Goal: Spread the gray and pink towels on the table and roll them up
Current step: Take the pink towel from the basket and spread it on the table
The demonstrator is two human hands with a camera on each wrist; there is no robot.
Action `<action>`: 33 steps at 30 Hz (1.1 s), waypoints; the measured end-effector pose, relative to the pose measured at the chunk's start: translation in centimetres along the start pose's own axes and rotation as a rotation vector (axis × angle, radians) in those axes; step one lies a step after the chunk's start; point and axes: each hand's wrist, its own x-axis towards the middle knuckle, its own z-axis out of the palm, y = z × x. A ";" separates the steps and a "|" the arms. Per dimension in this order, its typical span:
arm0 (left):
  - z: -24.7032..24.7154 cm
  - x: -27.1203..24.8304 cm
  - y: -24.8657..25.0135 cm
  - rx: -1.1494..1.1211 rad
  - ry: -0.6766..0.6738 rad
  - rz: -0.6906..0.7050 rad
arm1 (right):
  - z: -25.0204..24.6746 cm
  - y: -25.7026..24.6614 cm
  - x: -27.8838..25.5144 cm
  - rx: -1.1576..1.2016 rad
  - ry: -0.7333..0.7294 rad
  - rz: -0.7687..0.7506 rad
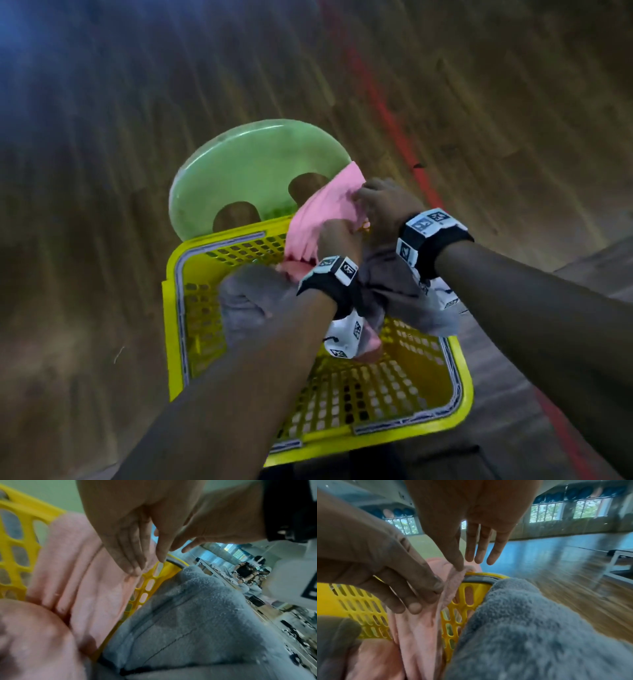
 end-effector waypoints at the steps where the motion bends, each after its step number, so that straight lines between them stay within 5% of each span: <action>1: 0.5 0.4 0.2 -0.011 0.034 -0.030 | 0.0 0.3 0.6 0.000 -0.011 -0.037; 9: 2.6 0.0 1.2 -0.151 0.196 -0.046 | 0.4 2.2 2.2 -0.014 0.056 -0.195; 15: -1.5 -2.6 5.1 -0.359 0.232 -0.031 | -3.9 1.6 -0.5 0.334 0.169 -0.070; 24: -14.9 -4.3 19.9 -0.310 0.209 0.448 | -20.8 -3.0 -8.6 0.516 0.676 0.104; 33: -24.4 -17.9 36.8 -0.260 0.106 1.122 | -34.2 -7.4 -27.6 0.328 1.254 0.225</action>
